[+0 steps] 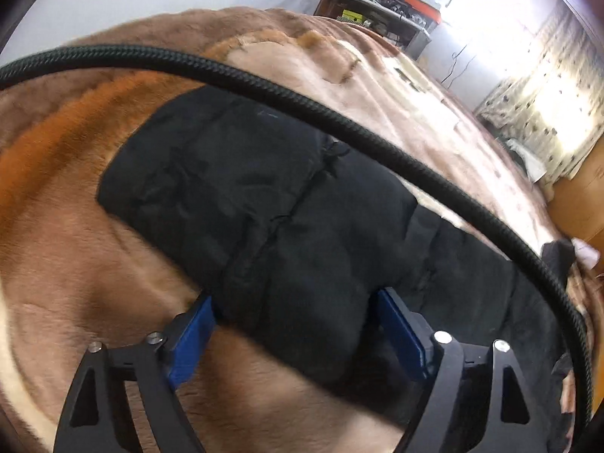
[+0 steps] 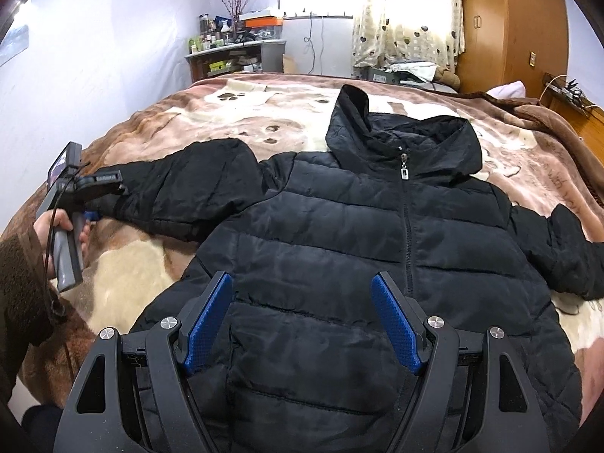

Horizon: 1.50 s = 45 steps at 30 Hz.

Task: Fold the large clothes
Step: 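Grasp the cuff of the sleeve nearest the left tool, then fold the held sleeve across the jacket body and open the left tool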

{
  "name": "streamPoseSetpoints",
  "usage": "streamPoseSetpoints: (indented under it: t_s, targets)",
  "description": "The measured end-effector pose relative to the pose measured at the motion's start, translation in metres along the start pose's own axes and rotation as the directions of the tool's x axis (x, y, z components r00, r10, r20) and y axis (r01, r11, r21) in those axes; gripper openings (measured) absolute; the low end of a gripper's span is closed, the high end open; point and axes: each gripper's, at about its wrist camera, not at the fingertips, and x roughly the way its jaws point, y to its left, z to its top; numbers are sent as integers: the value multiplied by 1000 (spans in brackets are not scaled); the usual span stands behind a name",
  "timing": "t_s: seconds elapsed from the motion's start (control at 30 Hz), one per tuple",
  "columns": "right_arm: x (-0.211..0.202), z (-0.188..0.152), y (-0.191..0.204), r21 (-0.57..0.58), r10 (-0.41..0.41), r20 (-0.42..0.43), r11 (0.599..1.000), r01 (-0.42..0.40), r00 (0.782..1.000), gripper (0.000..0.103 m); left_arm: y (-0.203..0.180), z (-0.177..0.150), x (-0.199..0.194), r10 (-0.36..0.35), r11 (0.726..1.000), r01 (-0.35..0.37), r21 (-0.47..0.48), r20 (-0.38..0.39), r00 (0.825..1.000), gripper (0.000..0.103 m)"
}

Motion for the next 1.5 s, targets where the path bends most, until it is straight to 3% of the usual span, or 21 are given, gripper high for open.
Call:
streamPoseSetpoints:
  t_s: [0.07, 0.13, 0.2, 0.3, 0.43, 0.5, 0.57, 0.7, 0.87, 0.97, 1.0, 1.1, 1.23, 1.37, 1.5]
  targets:
    - [2, 0, 0, 4, 3, -5, 1000, -3, 1000, 76, 1, 3, 2, -4, 1000, 5, -21, 9, 1000, 74]
    - [3, 0, -1, 5, 2, -7, 1000, -2, 1000, 76, 1, 8, 3, -20, 999, 21, -32, 16, 1000, 60]
    - [4, 2, -1, 3, 5, -6, 1000, -5, 1000, 76, -3, 11, -3, -33, 999, 34, -14, 38, 999, 36]
    - [2, 5, -3, 14, 13, -2, 1000, -13, 1000, 76, -13, 10, -20, -47, 999, 45, 23, 82, 996, 17]
    - [-5, 10, -9, 33, 3, 28, 999, -4, 1000, 76, -43, 4, -51, -79, 992, 62, 113, 159, 984, 14]
    - [-10, 13, -16, 51, -20, 50, 999, 18, 999, 76, -68, -3, -74, -88, 981, 43, 190, 232, 969, 14]
    - [-15, 16, -24, 71, -32, 62, 997, 27, 998, 76, -94, -15, -92, -129, 961, 57, 270, 254, 959, 14]
    - [-25, 18, -45, 127, -53, 76, 991, 43, 996, 76, -151, -41, -121, -193, 902, 56, 428, 284, 939, 14]
    - [-35, 16, -71, 172, -74, 84, 983, 59, 994, 76, -209, -81, -135, -241, 834, 68, 547, 252, 937, 14]
    - [-40, 14, -89, 203, -90, 95, 977, 69, 991, 76, -243, -119, -141, -244, 754, 13, 657, 262, 934, 14]
    - [-42, 13, -96, 220, -96, 98, 973, 73, 991, 76, -258, -134, -142, -262, 719, 14, 695, 252, 932, 14]
    - [-45, 8, -118, 280, -115, 94, 956, 85, 989, 76, -288, -168, -137, -280, 647, 36, 762, 194, 940, 14]
    - [-49, 1, -139, 304, -137, 85, 947, 105, 987, 76, -320, -199, -120, -240, 604, 61, 795, 107, 965, 14]
    - [-51, -3, -160, 319, -160, 79, 939, 127, 984, 76, -344, -225, -109, -240, 577, 78, 813, 78, 968, 15]
    - [-52, -6, -179, 340, -172, 68, 930, 140, 983, 76, -365, -249, -91, -207, 524, 112, 844, -1, 978, 20]
